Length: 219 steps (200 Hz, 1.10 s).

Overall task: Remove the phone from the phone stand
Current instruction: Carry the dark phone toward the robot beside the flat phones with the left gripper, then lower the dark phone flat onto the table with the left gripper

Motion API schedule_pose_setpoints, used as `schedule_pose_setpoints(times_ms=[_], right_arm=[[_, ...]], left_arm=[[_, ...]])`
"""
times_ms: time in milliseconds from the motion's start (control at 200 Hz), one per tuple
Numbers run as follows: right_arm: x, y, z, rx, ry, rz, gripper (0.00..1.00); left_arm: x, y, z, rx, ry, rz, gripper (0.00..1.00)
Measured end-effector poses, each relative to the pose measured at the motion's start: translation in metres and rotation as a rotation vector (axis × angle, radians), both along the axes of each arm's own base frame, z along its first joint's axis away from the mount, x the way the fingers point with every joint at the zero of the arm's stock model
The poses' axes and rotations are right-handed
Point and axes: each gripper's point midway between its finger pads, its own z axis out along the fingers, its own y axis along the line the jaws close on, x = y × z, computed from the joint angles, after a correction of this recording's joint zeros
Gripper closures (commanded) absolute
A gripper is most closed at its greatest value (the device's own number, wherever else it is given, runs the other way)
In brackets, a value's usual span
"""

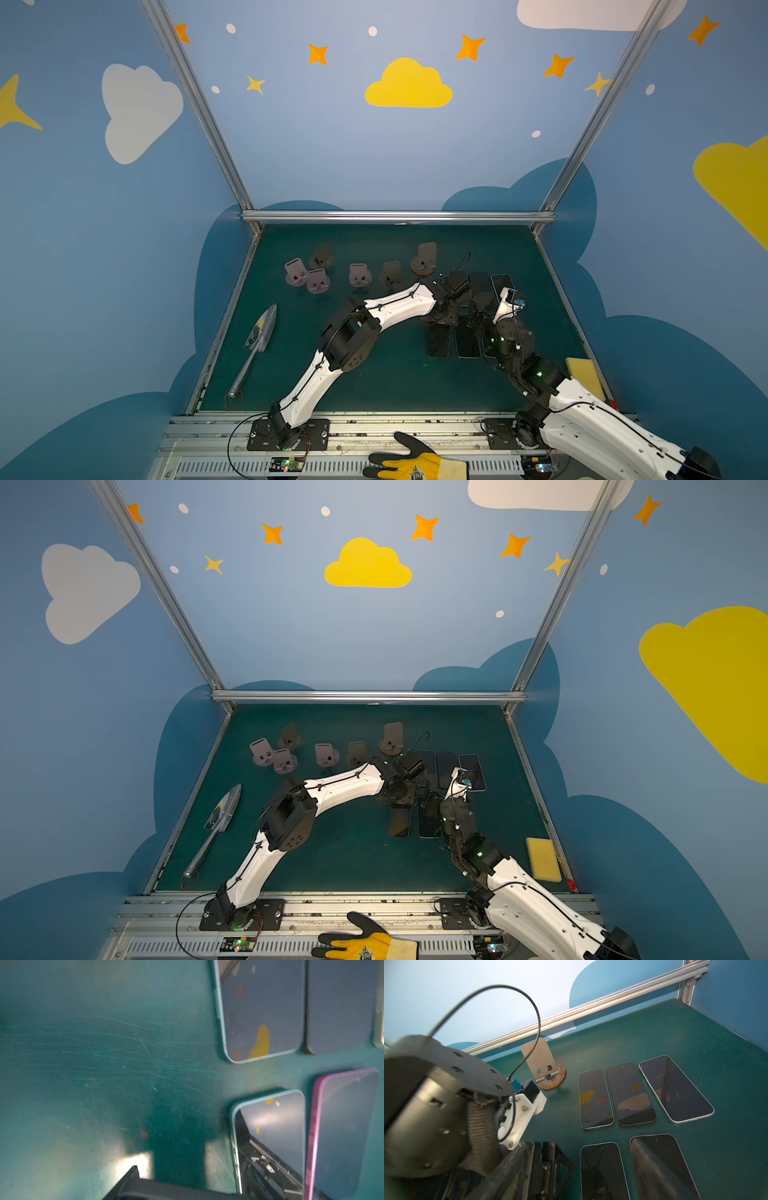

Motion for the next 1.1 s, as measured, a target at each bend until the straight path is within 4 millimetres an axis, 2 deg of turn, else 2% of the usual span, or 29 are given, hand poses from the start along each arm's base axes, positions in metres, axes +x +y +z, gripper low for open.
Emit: schedule_pose_setpoints(times_ms=[135,300,541,1096], right_arm=[[0.0,0.0,-0.001,0.0,0.003,0.003,0.22],[0.0,0.0,-0.001,0.0,0.003,0.003,0.22],[0.0,-0.001,0.0,0.003,0.001,-0.001,0.22],[-0.004,-0.004,0.014,0.045,-0.038,-0.003,0.22]], left_arm=[[0.007,0.003,-0.013,0.019,0.013,0.061,0.37],[0.016,-0.001,-0.012,0.02,0.011,0.12,0.37],[0.019,0.005,-0.013,0.05,0.013,0.184,0.37],[0.008,0.017,-0.019,0.192,-0.025,0.2,0.35]])
